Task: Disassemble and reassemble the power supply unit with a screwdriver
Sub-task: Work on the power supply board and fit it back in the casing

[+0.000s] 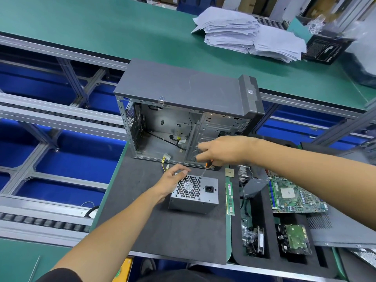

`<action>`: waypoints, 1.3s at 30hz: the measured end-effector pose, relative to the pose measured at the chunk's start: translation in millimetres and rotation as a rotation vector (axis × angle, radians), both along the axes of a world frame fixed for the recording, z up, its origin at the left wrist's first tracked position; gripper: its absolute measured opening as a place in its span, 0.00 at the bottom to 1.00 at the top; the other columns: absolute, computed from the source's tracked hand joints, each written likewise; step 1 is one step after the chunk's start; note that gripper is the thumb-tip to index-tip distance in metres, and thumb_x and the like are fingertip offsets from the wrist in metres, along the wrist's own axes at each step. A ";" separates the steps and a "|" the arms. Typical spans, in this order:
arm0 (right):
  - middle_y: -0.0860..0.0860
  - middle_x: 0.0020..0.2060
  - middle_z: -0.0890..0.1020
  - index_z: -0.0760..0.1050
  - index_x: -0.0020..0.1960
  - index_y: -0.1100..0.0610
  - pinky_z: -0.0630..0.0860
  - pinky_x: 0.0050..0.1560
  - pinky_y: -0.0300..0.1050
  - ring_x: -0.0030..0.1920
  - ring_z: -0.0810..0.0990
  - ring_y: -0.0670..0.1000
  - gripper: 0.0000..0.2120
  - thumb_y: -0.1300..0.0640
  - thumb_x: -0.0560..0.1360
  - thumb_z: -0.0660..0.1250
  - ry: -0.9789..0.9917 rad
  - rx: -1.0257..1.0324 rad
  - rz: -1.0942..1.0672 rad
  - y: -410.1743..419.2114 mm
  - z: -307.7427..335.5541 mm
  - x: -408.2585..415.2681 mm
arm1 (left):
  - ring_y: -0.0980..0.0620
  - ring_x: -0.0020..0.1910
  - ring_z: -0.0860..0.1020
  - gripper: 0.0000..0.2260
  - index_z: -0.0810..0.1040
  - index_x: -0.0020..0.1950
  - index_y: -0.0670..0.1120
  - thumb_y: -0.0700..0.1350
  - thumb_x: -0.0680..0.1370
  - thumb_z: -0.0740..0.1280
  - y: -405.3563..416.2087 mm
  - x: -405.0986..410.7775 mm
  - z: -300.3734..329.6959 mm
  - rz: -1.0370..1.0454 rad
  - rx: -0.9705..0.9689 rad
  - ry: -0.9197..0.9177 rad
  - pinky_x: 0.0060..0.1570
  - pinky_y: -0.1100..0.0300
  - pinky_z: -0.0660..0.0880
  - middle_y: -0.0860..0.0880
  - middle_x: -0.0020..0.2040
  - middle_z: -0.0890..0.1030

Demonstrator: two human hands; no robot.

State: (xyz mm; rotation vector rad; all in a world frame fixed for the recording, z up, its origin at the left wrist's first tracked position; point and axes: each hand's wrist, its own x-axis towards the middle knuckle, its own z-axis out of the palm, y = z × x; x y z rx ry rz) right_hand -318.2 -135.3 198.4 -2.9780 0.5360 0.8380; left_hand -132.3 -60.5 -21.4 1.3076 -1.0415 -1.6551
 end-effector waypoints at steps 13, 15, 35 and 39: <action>0.50 0.34 0.76 0.65 0.39 0.51 0.69 0.33 0.47 0.34 0.73 0.51 0.13 0.53 0.74 0.70 -0.098 0.183 -0.441 8.6 -10.1 6.3 | 0.61 0.57 0.76 0.06 0.84 0.52 0.57 0.48 0.83 0.67 -1.9 1.5 -0.3 -0.009 -0.009 -0.040 0.54 0.61 0.70 0.62 0.55 0.81; 0.50 0.38 0.77 0.66 0.41 0.52 0.71 0.35 0.48 0.37 0.75 0.53 0.11 0.56 0.73 0.70 0.001 0.142 -0.286 4.7 -2.4 7.9 | 0.58 0.60 0.76 0.06 0.84 0.52 0.57 0.48 0.83 0.67 -1.7 1.5 -1.1 -0.011 -0.011 -0.042 0.55 0.60 0.70 0.61 0.56 0.80; 0.48 0.22 0.80 0.72 0.41 0.56 0.78 0.33 0.45 0.27 0.82 0.48 0.05 0.59 0.70 0.69 -0.227 0.139 -0.712 -0.5 -18.3 10.9 | 0.58 0.64 0.75 0.05 0.83 0.52 0.56 0.48 0.82 0.68 -0.3 0.8 -1.9 -0.016 -0.009 -0.002 0.57 0.62 0.71 0.55 0.64 0.78; 0.48 0.42 0.77 0.69 0.55 0.50 0.68 0.33 0.47 0.34 0.74 0.56 0.11 0.49 0.75 0.65 -0.082 -0.113 0.002 -7.0 -12.8 -1.7 | 0.58 0.58 0.77 0.06 0.84 0.52 0.56 0.48 0.82 0.68 -0.6 0.6 -1.1 -0.006 -0.009 -0.006 0.53 0.62 0.69 0.57 0.60 0.80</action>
